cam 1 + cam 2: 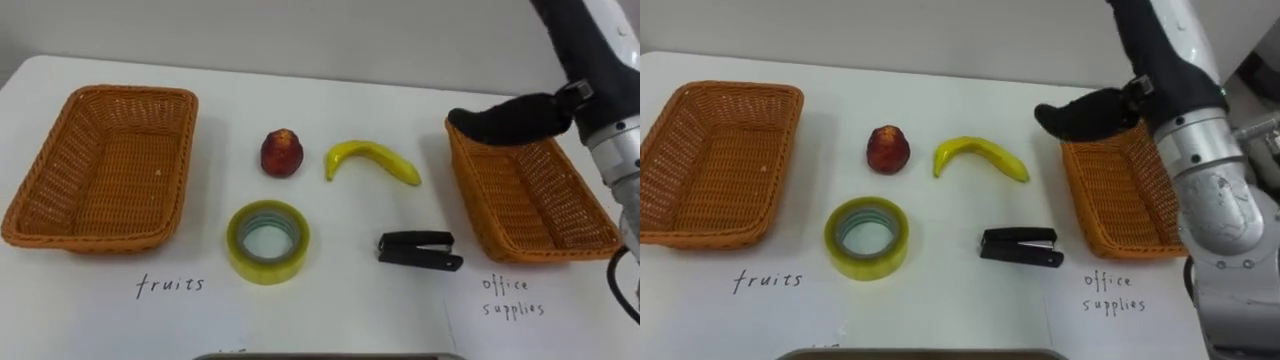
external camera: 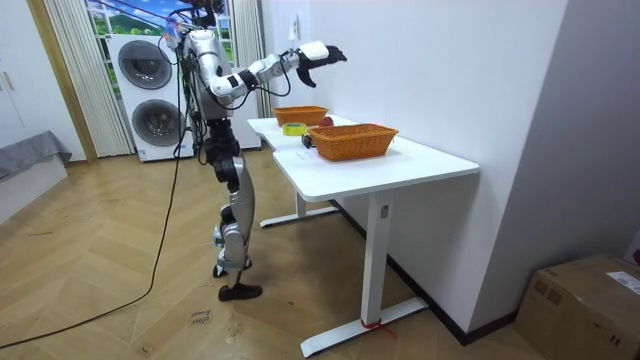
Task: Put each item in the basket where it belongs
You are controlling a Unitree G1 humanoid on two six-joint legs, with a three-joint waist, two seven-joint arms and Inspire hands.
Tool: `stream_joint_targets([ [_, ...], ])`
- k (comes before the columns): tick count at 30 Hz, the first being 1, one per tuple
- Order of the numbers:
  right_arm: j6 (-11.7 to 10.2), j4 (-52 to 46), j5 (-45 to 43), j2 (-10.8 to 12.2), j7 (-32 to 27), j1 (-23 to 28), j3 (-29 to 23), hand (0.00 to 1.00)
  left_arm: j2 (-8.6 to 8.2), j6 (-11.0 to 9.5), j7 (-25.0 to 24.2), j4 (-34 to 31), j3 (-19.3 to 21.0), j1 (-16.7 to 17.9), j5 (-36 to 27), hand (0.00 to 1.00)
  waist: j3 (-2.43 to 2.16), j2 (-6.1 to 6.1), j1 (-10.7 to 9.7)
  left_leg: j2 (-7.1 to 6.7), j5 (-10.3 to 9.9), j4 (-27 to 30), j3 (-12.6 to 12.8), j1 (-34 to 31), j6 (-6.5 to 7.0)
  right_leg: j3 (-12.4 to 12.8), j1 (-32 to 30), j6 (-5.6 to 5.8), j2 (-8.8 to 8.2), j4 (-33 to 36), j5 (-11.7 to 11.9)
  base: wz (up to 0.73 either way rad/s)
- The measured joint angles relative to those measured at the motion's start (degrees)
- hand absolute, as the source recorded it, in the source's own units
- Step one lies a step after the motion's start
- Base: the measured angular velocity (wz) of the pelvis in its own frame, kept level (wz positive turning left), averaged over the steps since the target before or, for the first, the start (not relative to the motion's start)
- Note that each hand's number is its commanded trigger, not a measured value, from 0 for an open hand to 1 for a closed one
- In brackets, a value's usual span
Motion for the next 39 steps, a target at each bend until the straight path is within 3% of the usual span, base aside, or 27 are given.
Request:
stream_joint_targets([
  [11, 0.7, 3.6, -3.6, 0.0, 6.5, 0.0, 0.8, 0.00, 0.73, 0.0, -0.6, 0.6, 0.0, -0.8, -0.1, 0.00, 0.06, -0.73, 0.9, -0.10, 0.0, 0.0, -0.2, 0.0, 0.02, 0.0, 0.0, 0.01, -0.02, -0.1, 0.0, 0.00],
  [19, 2.5, 4.2, -5.4, 0.8, 11.0, 0.8, 2.7, 0.00, 0.73, 0.1, 0.7, 0.6, -1.0, -1.1, 0.0, 0.00, 0.07, -0.74, 1.0, -0.09, 0.0, -0.1, -0.2, 0.0, 0.02, 0.0, -0.1, 0.01, -0.01, 0.0, 0.0, 0.00],
  [30, 3.0, 4.5, -6.3, 0.8, 13.6, 1.3, 4.8, 0.00, 0.91, 0.1, 0.3, 0.6, -1.1, -1.3, -0.1, 0.00, 0.07, -0.73, 1.3, -0.08, 0.0, 0.2, -0.2, 0.1, 0.02, -0.2, 0.0, 0.01, -0.04, -0.1, 0.0, 0.00],
  [39, 3.1, 9.1, -7.9, 0.8, 19.5, 1.8, 6.0, 0.00, 1.45, -0.1, -2.8, 0.5, -0.9, -1.8, 0.5, 0.00, 0.19, -0.59, 3.5, -0.06, 0.0, -0.1, -0.1, 0.1, 0.03, -0.2, 0.1, 0.05, -0.08, -0.1, 0.1, 0.00],
])
